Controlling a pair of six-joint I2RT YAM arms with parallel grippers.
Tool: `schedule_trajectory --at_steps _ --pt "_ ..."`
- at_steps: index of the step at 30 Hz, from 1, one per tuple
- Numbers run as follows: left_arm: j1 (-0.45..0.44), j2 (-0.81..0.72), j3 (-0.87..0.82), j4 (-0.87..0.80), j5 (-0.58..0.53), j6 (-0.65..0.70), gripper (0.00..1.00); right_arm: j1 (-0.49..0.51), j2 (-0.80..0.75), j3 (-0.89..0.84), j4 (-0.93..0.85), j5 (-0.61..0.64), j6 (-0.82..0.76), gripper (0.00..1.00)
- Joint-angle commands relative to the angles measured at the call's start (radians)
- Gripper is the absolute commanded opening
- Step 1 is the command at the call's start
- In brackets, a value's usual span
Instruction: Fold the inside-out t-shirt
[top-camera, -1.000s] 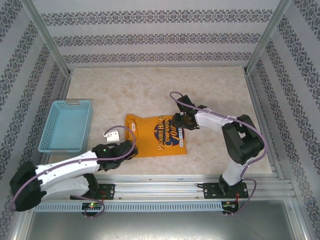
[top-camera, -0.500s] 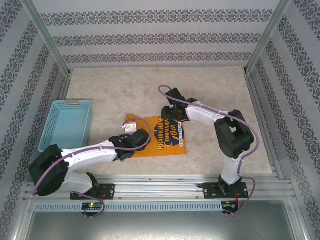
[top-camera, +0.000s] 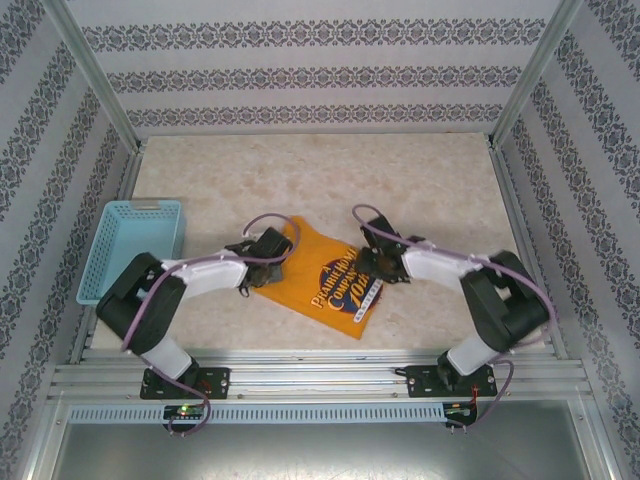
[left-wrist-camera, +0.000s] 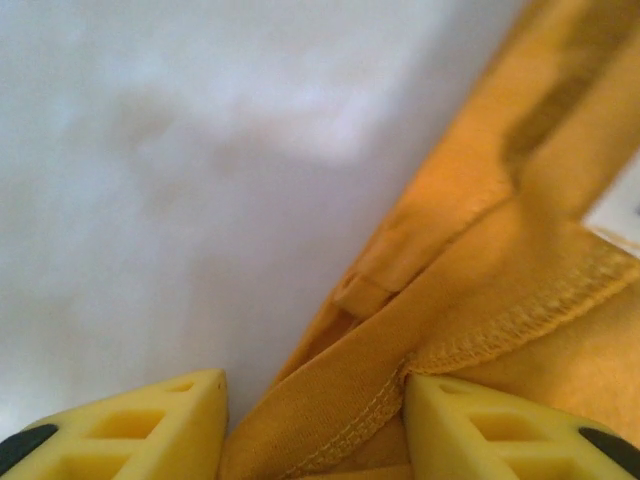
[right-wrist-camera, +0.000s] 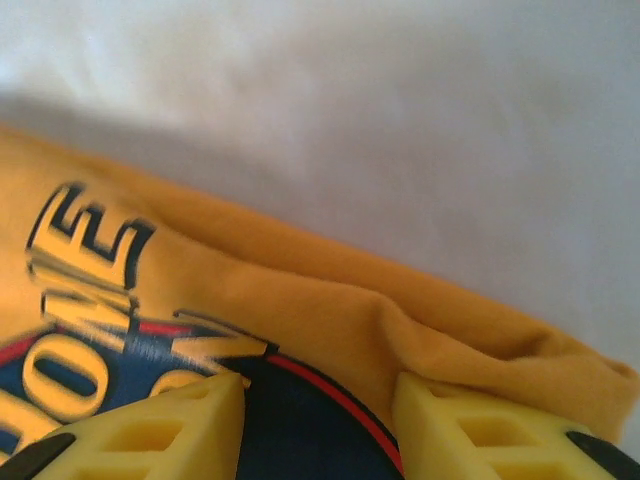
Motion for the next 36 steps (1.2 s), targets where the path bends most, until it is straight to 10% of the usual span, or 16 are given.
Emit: schedule_trajectory --at_steps 1,10,18,36 --pt "0.027 0.146 0.149 0.077 0.101 0.135 0.50 0.094 -0.161 -0.144 -0.077 0.060 0.186 0.48" --pt "0.026 0.034 0.290 -0.116 0.020 0.152 0.64 0.128 -0.414 -0.051 -0.193 0.142 0.058 0.65" --pt "0.010 -0.297 -0.044 -0.029 0.092 -0.084 0.75 -0.066 -0.056 0.239 -0.122 -0.071 -0.270 0.70" --pt "0.024 0.079 0.005 0.305 0.324 -0.117 0.69 -0.064 0.512 0.659 -0.171 -0.153 -0.421 0.76"
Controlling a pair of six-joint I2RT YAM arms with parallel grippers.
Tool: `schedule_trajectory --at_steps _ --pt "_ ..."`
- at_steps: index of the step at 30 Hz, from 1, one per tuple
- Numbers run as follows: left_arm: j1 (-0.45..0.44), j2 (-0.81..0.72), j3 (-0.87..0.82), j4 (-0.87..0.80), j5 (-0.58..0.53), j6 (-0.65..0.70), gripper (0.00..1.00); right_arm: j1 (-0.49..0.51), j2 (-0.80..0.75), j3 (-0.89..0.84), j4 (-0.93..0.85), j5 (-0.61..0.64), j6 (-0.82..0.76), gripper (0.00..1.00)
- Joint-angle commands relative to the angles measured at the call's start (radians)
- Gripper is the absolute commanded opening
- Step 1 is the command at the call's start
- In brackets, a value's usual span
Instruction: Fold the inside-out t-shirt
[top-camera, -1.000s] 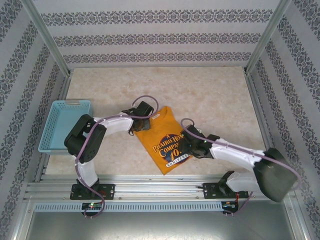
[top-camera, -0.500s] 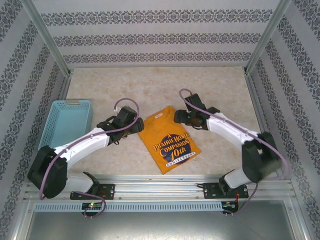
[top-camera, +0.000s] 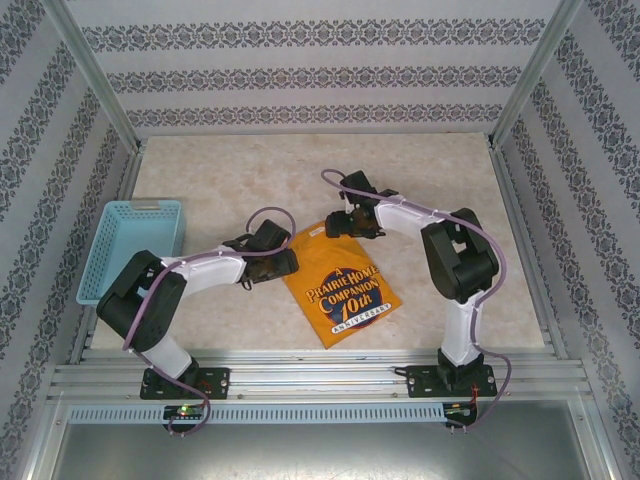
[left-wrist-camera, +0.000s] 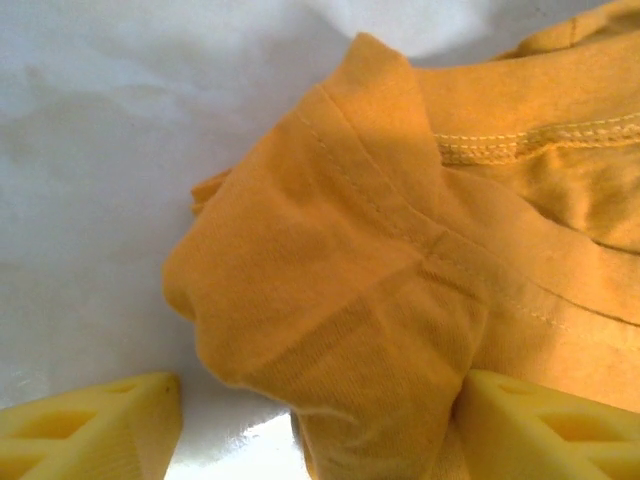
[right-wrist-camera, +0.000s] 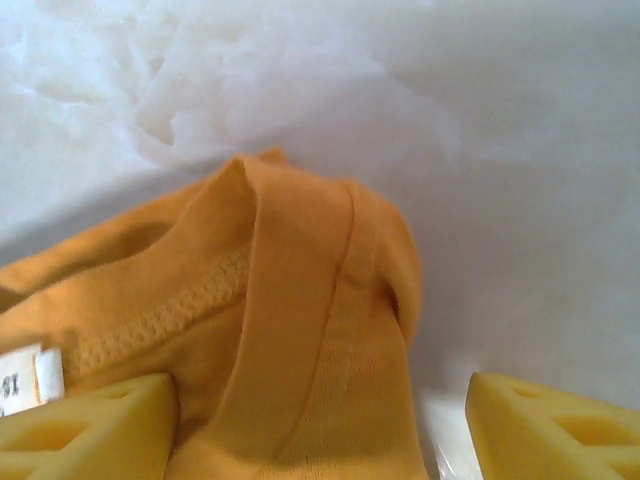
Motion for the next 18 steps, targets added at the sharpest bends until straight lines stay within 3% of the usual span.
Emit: schedule_trajectory --at_steps 1,7,18 --pt "0.003 0.107 0.025 0.216 0.113 -0.008 0.68 0.022 0.060 0.062 -0.060 -0.014 -0.022 0.75" --pt "0.011 0.139 0.060 0.203 0.116 0.031 0.61 0.061 0.123 0.078 -0.067 -0.028 0.014 0.70" --pt "0.043 0.119 0.008 0.280 0.145 0.035 0.49 0.192 0.034 -0.114 0.087 -0.128 0.165 0.47"
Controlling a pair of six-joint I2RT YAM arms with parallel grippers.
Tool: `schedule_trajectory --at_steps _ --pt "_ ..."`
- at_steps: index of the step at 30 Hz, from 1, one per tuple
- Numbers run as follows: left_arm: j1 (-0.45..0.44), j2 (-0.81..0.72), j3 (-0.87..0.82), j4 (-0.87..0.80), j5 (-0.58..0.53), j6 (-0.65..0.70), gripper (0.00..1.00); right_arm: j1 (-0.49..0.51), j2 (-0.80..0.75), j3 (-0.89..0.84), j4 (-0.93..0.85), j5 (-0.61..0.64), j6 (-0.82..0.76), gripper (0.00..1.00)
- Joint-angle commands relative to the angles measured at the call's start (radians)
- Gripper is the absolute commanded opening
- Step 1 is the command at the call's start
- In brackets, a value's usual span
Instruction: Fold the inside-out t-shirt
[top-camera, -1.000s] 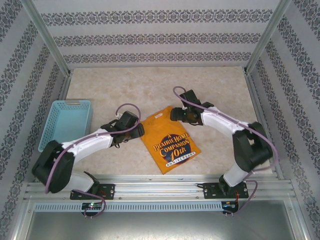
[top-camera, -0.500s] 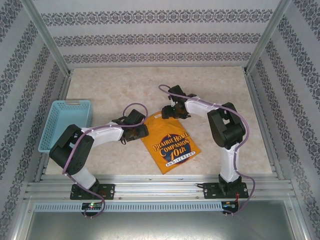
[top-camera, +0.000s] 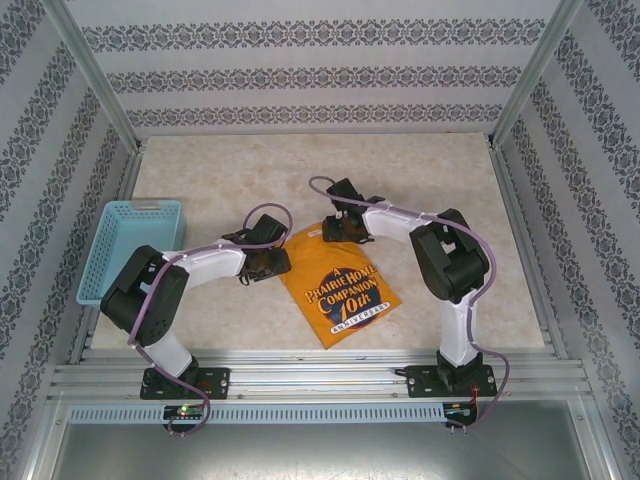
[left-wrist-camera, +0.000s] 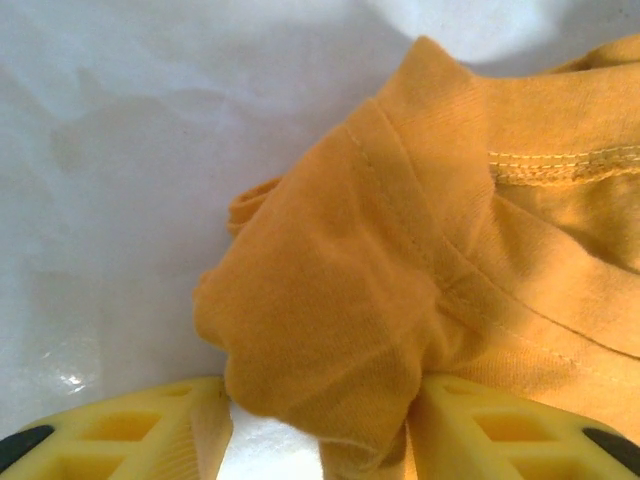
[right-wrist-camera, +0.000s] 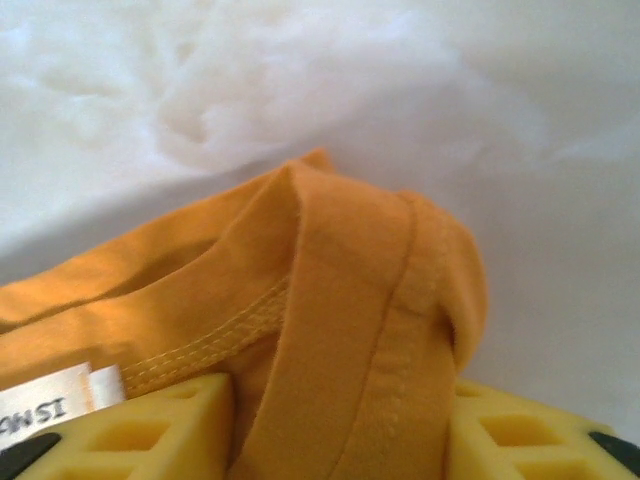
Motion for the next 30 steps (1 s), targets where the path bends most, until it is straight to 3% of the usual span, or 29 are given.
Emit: schedule_trajectory --at_steps 1,9,12,19,26,30 --pt "0.003 0.071 -0.037 0.348 0.101 0.025 0.49 0.117 0.008 -0.091 0.014 -0.197 0.098 0.46" --pt "0.007 0.053 -0.061 0.347 0.100 0.040 0.39 0.163 -0.095 -0.162 0.031 -0.110 0.181 0.33" --pt "0.009 0.041 -0.069 0.336 0.086 0.040 0.32 0.135 -0.140 -0.184 0.012 -0.066 0.186 0.28" --pt "0.012 0.008 -0.060 0.294 0.061 0.069 0.17 0.055 -0.193 -0.206 -0.002 -0.070 0.155 0.28" --pt "0.032 -0.036 -0.066 0.256 0.041 0.123 0.10 0.005 -0.227 -0.247 0.016 -0.082 0.123 0.63" --pt "0.034 -0.037 -0.061 0.246 0.043 0.129 0.08 0.018 -0.162 -0.205 -0.033 -0.059 0.121 0.70"
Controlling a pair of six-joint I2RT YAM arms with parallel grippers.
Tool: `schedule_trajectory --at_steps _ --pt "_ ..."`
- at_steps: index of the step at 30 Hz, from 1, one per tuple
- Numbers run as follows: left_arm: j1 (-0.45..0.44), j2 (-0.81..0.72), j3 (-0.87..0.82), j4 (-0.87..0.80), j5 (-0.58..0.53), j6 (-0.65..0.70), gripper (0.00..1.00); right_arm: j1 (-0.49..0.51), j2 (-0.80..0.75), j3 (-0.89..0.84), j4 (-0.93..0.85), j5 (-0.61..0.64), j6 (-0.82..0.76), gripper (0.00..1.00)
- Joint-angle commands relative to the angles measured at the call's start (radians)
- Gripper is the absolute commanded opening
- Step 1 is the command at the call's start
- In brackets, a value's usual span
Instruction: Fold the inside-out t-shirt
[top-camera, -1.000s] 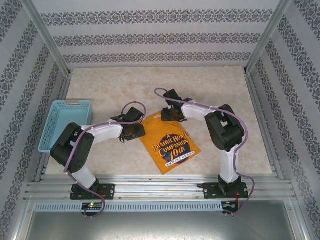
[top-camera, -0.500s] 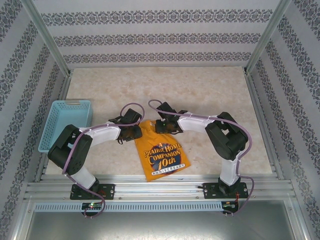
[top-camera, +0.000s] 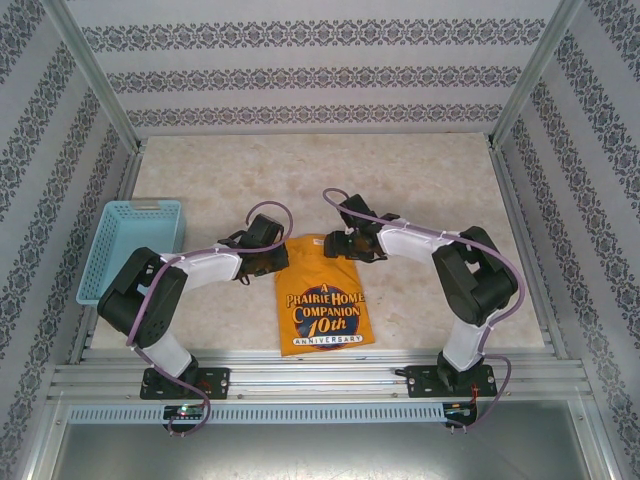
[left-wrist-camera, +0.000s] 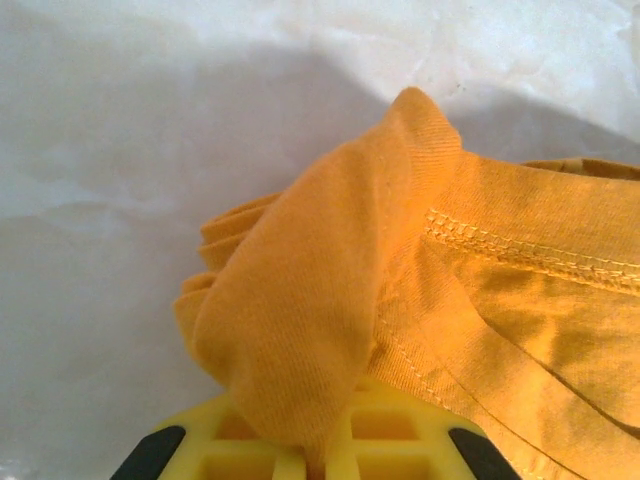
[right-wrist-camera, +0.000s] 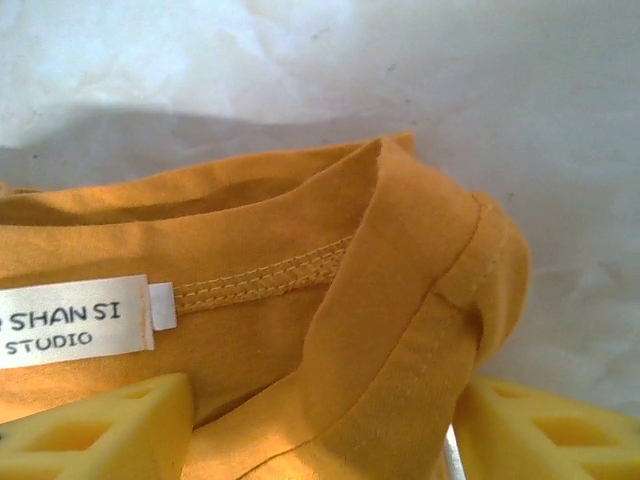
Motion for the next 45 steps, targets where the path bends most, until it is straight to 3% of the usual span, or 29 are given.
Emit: schedule_trajectory --at_steps 1,5,11,16,20,26,33,36,40,45 --pt "0.012 -0.007 0.000 0.038 0.000 0.034 0.07 0.007 0.054 0.028 -0.059 0.017 -0.001 0.70" --pt "0.014 -0.008 0.004 0.029 -0.006 0.040 0.06 -0.001 0.121 0.022 -0.066 0.028 0.030 0.67" --pt "0.027 -0.020 -0.004 0.019 -0.006 0.043 0.02 0.006 0.125 0.013 0.028 -0.078 0.014 0.27" --pt "0.052 -0.087 -0.007 0.007 -0.002 0.052 0.00 -0.042 0.010 0.002 -0.023 0.017 0.014 0.00" --pt "0.051 -0.173 0.006 0.012 0.042 0.059 0.00 -0.079 -0.161 -0.057 0.027 0.021 -0.006 0.00" --pt "0.053 -0.220 0.127 -0.004 0.065 0.111 0.00 -0.112 -0.302 0.026 0.007 0.038 -0.048 0.00" --pt "0.130 -0.107 0.537 -0.100 0.066 0.262 0.00 -0.198 -0.219 0.395 -0.053 0.011 -0.138 0.00" --pt "0.140 -0.073 0.624 -0.069 0.063 0.335 0.00 -0.222 -0.165 0.513 -0.048 -0.010 -0.167 0.00" --pt "0.138 -0.116 0.512 0.013 0.166 0.344 0.00 -0.209 -0.177 0.456 0.002 -0.080 -0.184 0.00" --pt "0.082 -0.286 0.156 0.169 0.267 0.324 0.00 -0.145 -0.333 0.045 0.164 -0.093 -0.179 0.00"
